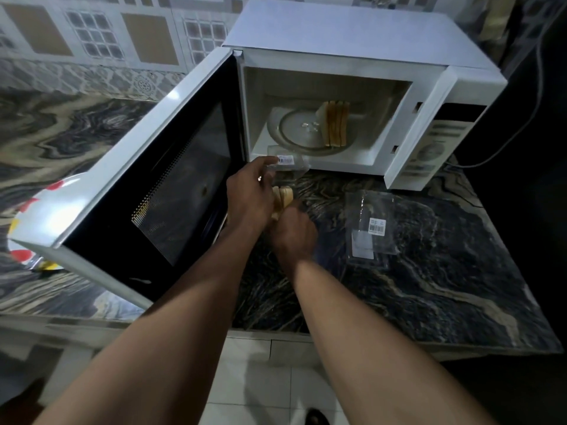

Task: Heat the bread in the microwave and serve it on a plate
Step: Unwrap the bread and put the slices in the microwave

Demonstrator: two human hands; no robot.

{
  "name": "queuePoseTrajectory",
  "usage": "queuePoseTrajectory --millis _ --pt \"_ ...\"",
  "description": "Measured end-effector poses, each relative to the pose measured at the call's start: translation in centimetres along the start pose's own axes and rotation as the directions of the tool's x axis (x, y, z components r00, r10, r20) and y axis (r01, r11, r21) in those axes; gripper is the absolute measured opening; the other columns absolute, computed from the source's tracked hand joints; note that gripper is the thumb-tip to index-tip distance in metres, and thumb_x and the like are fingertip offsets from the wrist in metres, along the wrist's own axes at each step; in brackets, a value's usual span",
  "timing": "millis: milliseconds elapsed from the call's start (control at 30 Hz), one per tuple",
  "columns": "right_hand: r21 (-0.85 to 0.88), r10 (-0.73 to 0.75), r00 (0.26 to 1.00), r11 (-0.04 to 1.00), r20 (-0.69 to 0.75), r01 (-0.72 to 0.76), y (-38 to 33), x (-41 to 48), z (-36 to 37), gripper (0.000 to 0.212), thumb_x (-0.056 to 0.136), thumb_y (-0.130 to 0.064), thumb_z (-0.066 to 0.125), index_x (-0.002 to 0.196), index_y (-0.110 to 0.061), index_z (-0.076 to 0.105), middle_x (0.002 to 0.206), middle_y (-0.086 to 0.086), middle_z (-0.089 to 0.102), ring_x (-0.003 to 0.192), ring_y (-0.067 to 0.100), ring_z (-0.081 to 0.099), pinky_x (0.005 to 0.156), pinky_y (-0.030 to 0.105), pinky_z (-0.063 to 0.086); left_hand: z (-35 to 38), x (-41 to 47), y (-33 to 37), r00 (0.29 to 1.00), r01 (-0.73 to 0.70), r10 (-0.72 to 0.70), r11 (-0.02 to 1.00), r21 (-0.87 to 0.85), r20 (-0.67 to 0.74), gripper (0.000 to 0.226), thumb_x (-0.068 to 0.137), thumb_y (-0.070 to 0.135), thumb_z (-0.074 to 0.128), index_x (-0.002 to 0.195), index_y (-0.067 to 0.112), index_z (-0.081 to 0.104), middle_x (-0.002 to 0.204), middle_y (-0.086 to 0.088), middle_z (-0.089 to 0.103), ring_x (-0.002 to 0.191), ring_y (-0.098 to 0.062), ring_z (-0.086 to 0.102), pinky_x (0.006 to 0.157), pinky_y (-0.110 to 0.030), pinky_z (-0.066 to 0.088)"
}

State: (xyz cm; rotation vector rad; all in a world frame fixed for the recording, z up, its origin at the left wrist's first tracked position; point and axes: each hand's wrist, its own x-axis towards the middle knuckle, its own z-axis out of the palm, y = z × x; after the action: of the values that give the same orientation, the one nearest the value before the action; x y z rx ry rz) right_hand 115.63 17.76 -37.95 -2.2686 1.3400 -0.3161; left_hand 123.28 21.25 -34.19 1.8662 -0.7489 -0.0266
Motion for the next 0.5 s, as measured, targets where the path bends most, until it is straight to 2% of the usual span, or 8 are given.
queuePoseTrajectory --millis 167,300,500 --pt "0.019 0.020 1.000 1.000 0.022 -0.020 -0.3 0.1 -0.4 0.043 0.094 -0.028 0.058 0.126 -0.001 0.047 0.116 0.019 0.066 0.106 0.038 0.064 0.081 0.039 0.050 -0.1 -0.3 0.1 1.000 -0.004 0.004 1.000 0.010 -0.009 0.024 0.095 0.012 0.059 0.112 0.021 0.074 0.099 0.001 0.075 0.089 -0.002 0.063 0.084 -0.016 0.047" --pt "0.054 0.067 0.998 0.996 0.018 -0.068 -0.7 0.2 -1.1 0.034 0.090 -0.028 0.062 0.113 -0.004 0.060 0.110 0.017 0.069 0.102 0.036 0.066 0.078 0.036 0.052 -0.1 -0.3 -0.2 1.000 0.009 -0.009 1.000 -0.020 -0.003 0.023 0.096 0.013 0.059 0.110 0.021 0.075 0.096 0.001 0.076 0.090 -0.009 0.068 0.086 -0.026 0.054" --pt "0.136 0.067 0.996 0.988 0.058 -0.075 -0.8 -0.3 -2.7 0.023 0.087 -0.025 0.066 0.099 -0.006 0.066 0.105 0.017 0.071 0.097 0.035 0.067 0.074 0.033 0.050 -0.5 -0.6 -0.6 1.000 0.011 -0.011 0.999 -0.031 -0.010 0.027 0.094 0.007 0.056 0.109 0.020 0.075 0.097 0.004 0.076 0.091 -0.005 0.069 0.086 -0.024 0.055"
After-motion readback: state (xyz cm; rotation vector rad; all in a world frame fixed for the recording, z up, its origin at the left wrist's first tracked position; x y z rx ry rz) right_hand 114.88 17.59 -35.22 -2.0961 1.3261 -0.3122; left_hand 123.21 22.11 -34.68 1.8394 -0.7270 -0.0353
